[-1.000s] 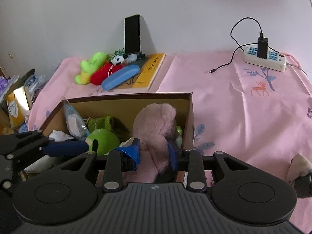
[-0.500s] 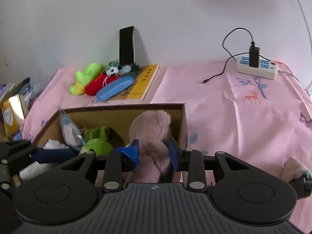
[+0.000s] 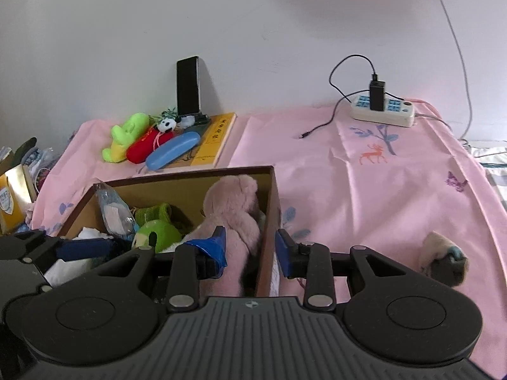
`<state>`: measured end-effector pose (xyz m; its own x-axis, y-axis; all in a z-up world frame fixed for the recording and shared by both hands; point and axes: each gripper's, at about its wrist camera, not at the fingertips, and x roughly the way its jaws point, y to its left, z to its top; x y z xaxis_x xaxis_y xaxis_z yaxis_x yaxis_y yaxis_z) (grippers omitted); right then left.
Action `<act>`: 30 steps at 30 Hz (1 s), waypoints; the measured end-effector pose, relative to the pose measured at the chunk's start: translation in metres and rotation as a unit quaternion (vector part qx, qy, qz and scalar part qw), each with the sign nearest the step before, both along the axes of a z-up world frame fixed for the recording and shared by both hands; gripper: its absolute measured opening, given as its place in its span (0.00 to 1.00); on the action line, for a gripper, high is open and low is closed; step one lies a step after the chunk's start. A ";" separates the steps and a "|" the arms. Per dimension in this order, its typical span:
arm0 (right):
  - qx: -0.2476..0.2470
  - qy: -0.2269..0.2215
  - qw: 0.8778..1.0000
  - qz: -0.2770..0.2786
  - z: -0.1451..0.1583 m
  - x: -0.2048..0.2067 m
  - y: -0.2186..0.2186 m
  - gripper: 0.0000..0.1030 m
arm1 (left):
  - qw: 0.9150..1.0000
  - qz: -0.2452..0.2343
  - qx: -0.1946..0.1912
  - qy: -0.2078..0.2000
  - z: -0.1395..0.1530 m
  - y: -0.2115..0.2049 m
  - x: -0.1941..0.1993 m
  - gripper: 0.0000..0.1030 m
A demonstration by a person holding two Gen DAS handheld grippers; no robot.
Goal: Organize soft objects
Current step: 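Move the right gripper back to the white-and-teal sock bundle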
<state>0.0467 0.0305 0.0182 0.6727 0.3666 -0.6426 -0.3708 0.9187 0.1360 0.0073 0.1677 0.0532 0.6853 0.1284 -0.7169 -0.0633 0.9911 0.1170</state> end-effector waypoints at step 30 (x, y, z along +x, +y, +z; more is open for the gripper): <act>0.008 0.035 0.999 -0.006 0.004 -0.033 -0.074 0.16 | 0.998 0.039 0.043 -0.001 0.013 -0.084 -0.027 0.97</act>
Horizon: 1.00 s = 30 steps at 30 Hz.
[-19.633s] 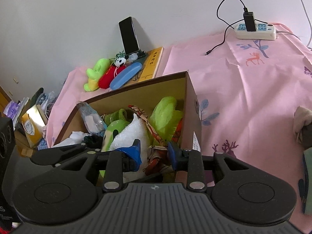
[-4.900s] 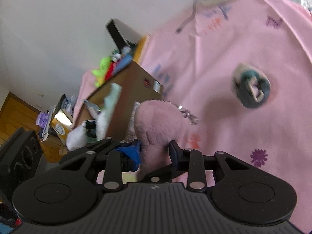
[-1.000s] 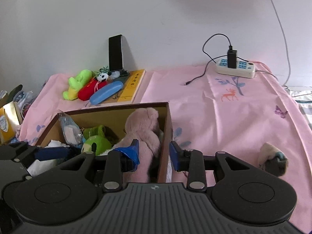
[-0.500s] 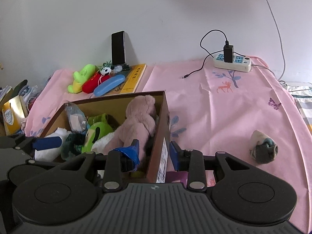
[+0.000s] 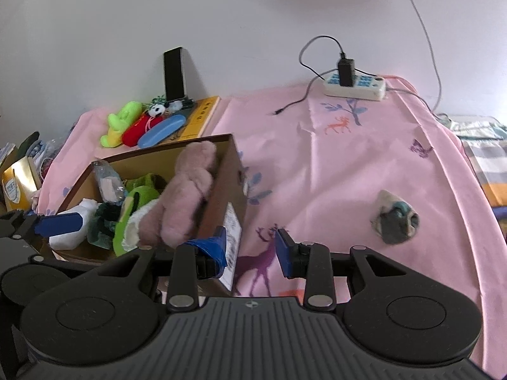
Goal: Organize soft objects
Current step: 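Move the right gripper back to the white-and-teal sock bundle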
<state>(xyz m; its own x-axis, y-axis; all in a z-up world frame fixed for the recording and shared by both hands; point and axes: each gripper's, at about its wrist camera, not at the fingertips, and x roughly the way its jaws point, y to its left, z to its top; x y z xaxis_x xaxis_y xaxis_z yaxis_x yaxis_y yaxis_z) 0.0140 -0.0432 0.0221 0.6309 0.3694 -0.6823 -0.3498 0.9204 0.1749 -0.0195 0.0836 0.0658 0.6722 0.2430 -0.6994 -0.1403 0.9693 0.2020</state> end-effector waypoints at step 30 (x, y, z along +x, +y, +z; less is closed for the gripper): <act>-0.011 0.075 0.997 -0.033 -0.036 0.029 -0.093 0.17 | 0.996 -0.043 -0.033 0.076 -0.044 -0.097 0.045 0.97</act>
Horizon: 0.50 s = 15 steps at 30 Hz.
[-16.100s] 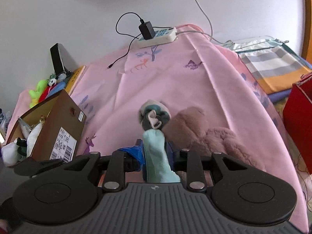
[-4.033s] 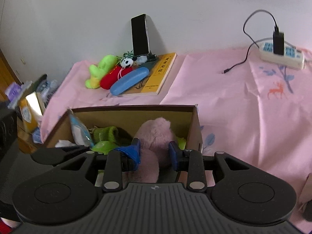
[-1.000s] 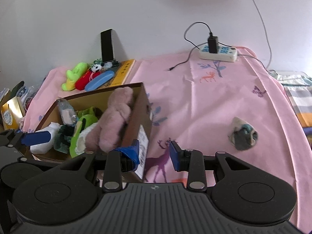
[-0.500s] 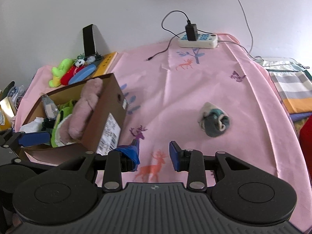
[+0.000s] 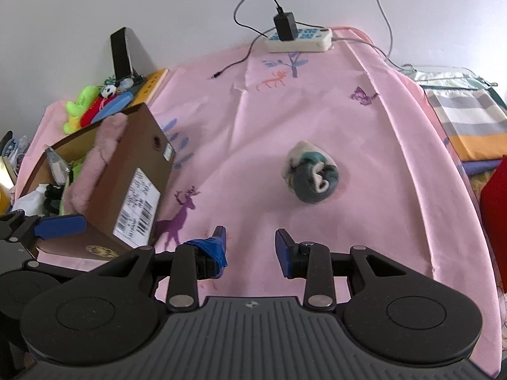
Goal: Organize soft objects
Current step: 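Move the right gripper back to the white-and-teal sock bundle, then grasp the white-and-teal sock bundle with the right gripper and lift it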
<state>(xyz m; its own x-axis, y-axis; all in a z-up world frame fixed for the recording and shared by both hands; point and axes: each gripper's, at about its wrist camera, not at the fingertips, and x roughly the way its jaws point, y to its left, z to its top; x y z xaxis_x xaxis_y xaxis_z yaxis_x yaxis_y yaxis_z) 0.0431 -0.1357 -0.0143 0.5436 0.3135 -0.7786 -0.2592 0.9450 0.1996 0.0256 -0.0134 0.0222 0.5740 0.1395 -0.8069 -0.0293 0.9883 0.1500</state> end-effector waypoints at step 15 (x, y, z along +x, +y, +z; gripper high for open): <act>-0.001 0.033 0.999 -0.037 -0.020 0.032 -0.042 0.17 | 0.998 -0.038 -0.048 0.035 -0.033 -0.023 0.042 0.97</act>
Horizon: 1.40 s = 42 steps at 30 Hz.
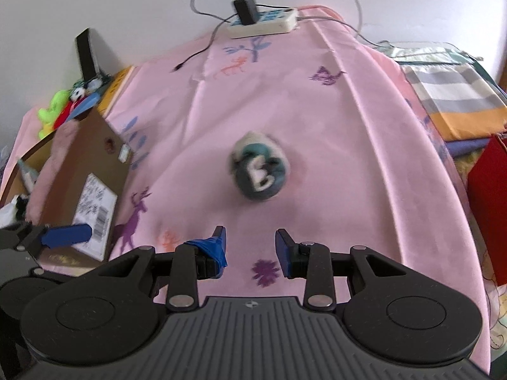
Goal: Organize soft objects
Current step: 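Grasp the white-and-teal sock bundle with the right gripper and lift it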
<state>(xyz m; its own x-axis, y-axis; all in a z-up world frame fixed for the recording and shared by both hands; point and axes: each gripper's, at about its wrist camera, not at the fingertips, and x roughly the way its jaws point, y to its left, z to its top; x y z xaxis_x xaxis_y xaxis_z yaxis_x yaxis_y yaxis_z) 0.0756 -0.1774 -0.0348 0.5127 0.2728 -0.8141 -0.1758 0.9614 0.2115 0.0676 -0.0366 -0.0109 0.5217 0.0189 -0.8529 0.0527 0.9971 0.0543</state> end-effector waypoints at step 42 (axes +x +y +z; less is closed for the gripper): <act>0.160 0.085 0.983 0.043 -0.028 0.101 -0.017 0.19 | 0.986 -0.072 -0.146 -0.024 -0.031 -0.007 0.087 0.54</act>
<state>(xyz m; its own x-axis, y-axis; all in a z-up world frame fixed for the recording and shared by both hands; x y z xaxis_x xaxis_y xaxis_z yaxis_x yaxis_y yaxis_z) 0.1761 -0.1943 -0.0628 0.3404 0.5651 -0.7515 -0.1896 0.8241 0.5338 0.1548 -0.0435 -0.0417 0.5412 -0.3011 -0.7851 0.1991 0.9530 -0.2283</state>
